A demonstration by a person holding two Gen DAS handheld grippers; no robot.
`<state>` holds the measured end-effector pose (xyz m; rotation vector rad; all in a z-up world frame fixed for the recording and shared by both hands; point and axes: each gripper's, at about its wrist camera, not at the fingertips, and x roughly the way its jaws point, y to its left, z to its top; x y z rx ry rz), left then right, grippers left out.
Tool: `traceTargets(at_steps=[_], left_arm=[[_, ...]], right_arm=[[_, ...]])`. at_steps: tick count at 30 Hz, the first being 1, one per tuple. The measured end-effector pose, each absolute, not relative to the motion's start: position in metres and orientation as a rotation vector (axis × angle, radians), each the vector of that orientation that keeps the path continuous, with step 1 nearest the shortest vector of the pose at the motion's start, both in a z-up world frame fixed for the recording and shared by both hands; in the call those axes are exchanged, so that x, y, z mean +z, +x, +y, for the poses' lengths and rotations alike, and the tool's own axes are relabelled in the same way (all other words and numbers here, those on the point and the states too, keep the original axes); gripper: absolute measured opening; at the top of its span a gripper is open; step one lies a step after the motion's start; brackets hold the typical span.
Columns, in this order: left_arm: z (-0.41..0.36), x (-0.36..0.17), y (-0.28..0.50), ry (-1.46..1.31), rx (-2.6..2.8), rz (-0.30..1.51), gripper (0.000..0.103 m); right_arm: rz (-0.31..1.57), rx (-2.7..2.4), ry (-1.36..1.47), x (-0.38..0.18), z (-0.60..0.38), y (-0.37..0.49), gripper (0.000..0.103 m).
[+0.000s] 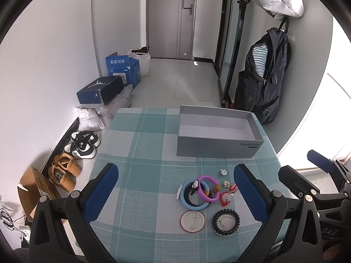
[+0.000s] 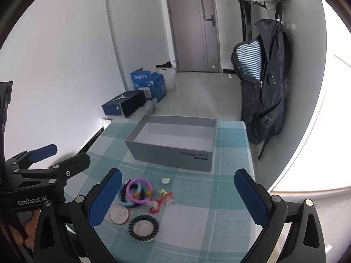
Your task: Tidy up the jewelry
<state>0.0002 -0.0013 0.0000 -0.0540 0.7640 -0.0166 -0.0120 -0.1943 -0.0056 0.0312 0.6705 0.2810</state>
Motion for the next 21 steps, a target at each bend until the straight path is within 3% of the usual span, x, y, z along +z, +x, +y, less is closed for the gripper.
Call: traceTargets(at_steps=[21], left_arm=[[0.0034, 0.0003, -0.0007, -0.078, -0.024, 0.765, 0.102]], right_arm=[[0.666, 0.279, 0.030, -0.0049, -0.1943, -0.0118, 0.103]])
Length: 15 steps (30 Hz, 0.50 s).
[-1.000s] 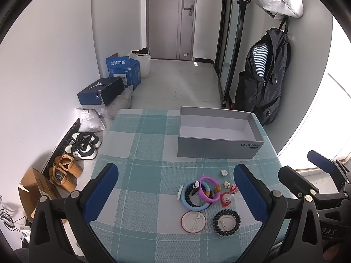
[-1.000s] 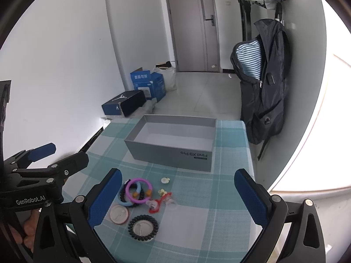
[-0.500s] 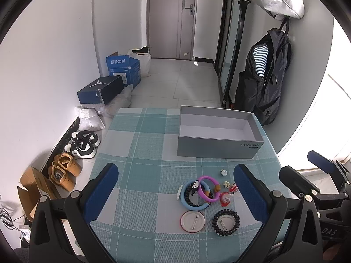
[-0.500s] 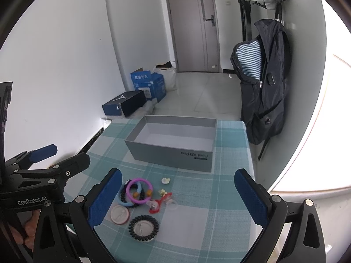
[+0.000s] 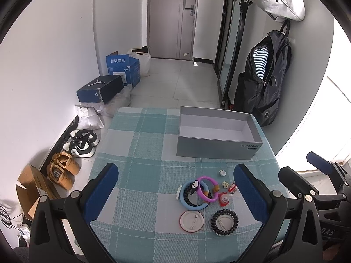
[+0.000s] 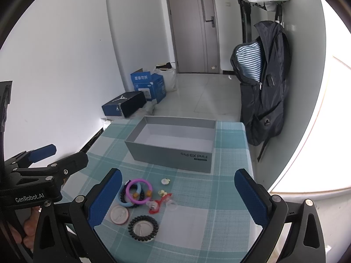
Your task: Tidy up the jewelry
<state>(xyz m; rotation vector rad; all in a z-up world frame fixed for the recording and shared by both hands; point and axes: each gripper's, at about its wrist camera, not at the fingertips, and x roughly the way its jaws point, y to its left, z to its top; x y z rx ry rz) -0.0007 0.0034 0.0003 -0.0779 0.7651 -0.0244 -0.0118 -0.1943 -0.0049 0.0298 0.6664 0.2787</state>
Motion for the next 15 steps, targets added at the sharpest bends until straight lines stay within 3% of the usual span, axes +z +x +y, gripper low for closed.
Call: traceTargets(at_steps=[15], left_arm=[[0.0036, -0.0027, 0.0003, -0.083, -0.031, 0.783, 0.102]], right_arm=[[0.661, 0.283, 0.014, -0.0042, -0.1915, -0.0121, 0.103]])
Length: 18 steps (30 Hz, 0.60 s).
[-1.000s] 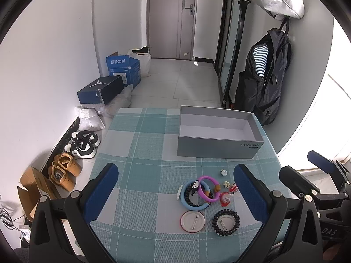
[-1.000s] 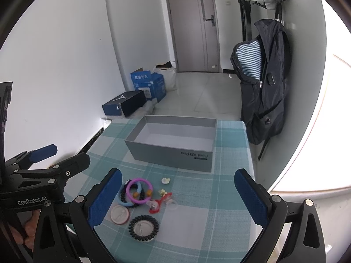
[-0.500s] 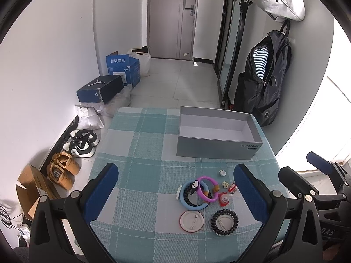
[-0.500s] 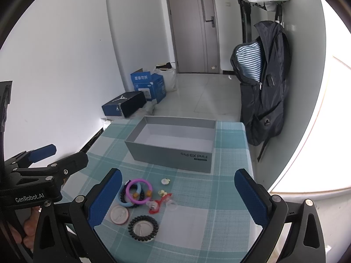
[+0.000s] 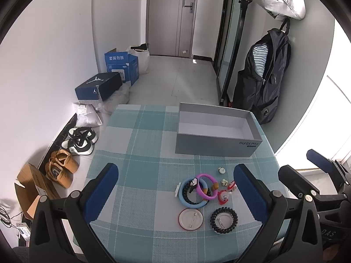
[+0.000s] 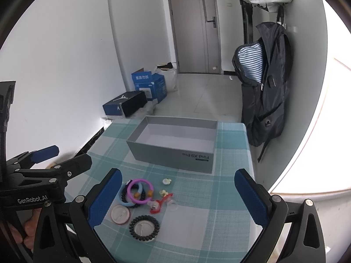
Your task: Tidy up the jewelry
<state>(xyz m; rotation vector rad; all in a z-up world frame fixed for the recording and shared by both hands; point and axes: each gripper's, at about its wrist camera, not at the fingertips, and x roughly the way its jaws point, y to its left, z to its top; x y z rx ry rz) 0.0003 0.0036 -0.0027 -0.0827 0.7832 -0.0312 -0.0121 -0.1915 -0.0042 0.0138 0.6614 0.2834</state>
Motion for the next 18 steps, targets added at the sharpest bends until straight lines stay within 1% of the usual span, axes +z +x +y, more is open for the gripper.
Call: traceTargets(at_steps=[5, 13, 18], left_arm=[[0.005, -0.010, 0.004, -0.088, -0.029, 0.816, 0.102], [0.013, -0.048, 0.021, -0.115, -0.064, 0.983, 0.102], [0.010, -0.061, 0.025, -0.125, -0.138, 1.061, 0.102]], right_arm=[[0.670, 0.282, 0.019, -0.005, -0.192, -0.011, 0.103], [0.716, 0.253, 0.003, -0.013, -0.192, 0.000, 0.103], [0.733, 0.265, -0.019, -0.017, -0.189, 0.008, 0.103]])
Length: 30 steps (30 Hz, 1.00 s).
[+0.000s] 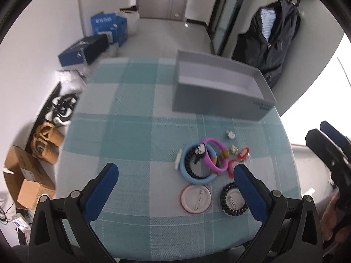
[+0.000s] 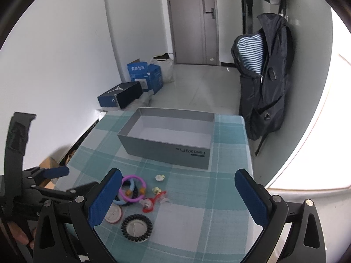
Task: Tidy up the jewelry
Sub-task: 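Grasp the white badge with the left tool while the right tool grasps the black hair tie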
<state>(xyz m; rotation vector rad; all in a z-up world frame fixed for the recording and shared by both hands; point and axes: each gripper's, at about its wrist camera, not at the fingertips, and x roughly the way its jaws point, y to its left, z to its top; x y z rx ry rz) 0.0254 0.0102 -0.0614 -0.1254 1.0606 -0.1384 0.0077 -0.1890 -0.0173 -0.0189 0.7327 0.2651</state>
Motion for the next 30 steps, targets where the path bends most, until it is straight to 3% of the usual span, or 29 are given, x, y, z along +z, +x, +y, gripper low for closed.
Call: traceTargets(at_steps=[3, 5, 9, 13, 19, 30], left_arm=[[0.007, -0.067, 0.029, -0.123, -0.174, 1.094, 0.100], [0.006, -0.071, 0.034, -0.127, -0.191, 1.119, 0.088], [0.009, -0.077, 0.042, -0.169, -0.213, 1.150, 0.084], [0.012, -0.086, 0.046, -0.192, -0.232, 1.181, 0.070], [0.018, -0.093, 0.025, -0.229, -0.297, 1.242, 0.070], [-0.022, -0.101, 0.010, 0.059, -0.286, 1.211, 0.069]], right_arm=[[0.751, 0.270, -0.017, -0.021, -0.189, 0.013, 0.103], [0.765, 0.271, -0.008, -0.023, -0.190, 0.018, 0.103], [0.787, 0.277, 0.021, -0.026, -0.194, 0.024, 0.103], [0.798, 0.284, 0.011, -0.030, -0.193, 0.028, 0.103], [0.822, 0.307, 0.013, -0.034, -0.196, 0.031, 0.103], [0.828, 0.305, 0.036, -0.033, -0.199, 0.032, 0.103]])
